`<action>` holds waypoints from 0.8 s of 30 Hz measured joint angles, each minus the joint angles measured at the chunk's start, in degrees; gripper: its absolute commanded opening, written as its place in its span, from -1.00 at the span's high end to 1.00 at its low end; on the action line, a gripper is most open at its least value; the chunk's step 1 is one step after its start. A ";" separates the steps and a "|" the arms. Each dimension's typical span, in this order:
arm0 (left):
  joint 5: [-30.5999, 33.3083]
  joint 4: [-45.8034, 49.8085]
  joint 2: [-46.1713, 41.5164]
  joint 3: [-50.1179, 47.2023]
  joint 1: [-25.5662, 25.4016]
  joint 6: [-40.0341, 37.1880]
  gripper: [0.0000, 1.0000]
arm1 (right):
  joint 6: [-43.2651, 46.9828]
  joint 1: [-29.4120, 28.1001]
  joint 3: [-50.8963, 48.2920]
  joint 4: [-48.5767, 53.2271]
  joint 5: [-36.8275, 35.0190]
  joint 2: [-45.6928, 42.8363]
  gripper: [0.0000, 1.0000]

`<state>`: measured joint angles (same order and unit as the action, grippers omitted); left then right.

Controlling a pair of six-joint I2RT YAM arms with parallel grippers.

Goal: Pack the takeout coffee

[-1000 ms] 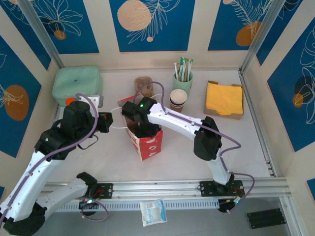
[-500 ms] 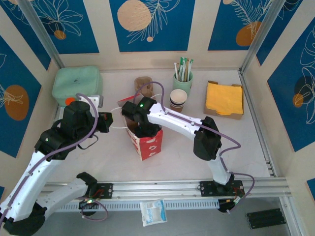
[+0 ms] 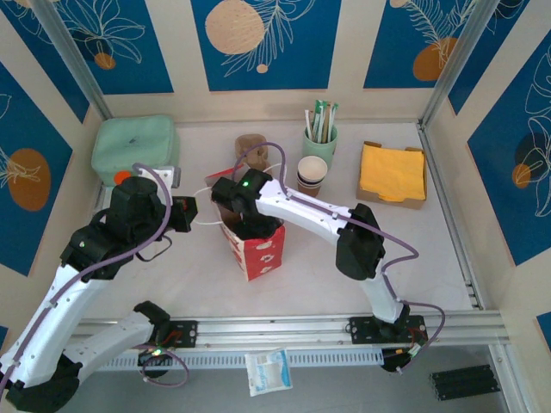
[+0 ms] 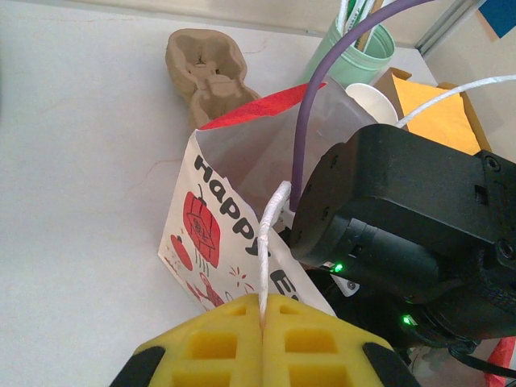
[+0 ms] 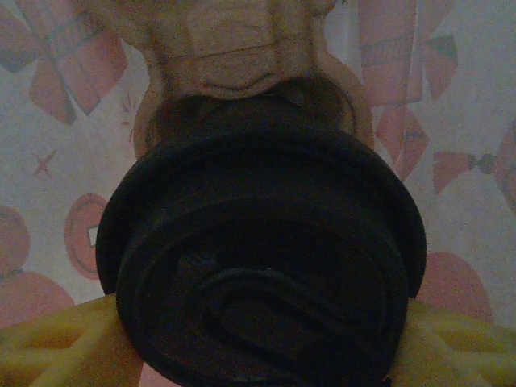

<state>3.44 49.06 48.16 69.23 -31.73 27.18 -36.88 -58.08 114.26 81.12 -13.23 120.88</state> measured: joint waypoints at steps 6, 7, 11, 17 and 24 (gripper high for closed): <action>0.00 0.00 0.00 0.00 0.00 0.00 1.00 | 0.02 0.00 0.55 0.37 0.07 0.39 -0.45; 0.00 0.00 0.00 0.00 0.00 0.00 1.00 | 0.02 0.00 0.68 0.55 0.15 0.48 -0.45; 0.00 0.00 0.00 0.00 0.00 0.00 1.00 | 0.02 0.00 0.92 0.74 0.17 0.59 -0.47; 0.00 0.00 0.00 0.00 0.00 0.00 1.00 | 0.20 0.00 1.70 1.16 0.09 1.01 -0.54; 0.00 0.00 0.00 0.00 0.00 0.00 1.00 | 0.44 0.00 2.43 1.16 -0.11 1.25 -0.56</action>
<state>3.44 49.06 48.16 69.23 -31.73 27.18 -36.45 -58.08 116.68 82.28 -13.34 122.13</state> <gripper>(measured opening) 0.063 0.776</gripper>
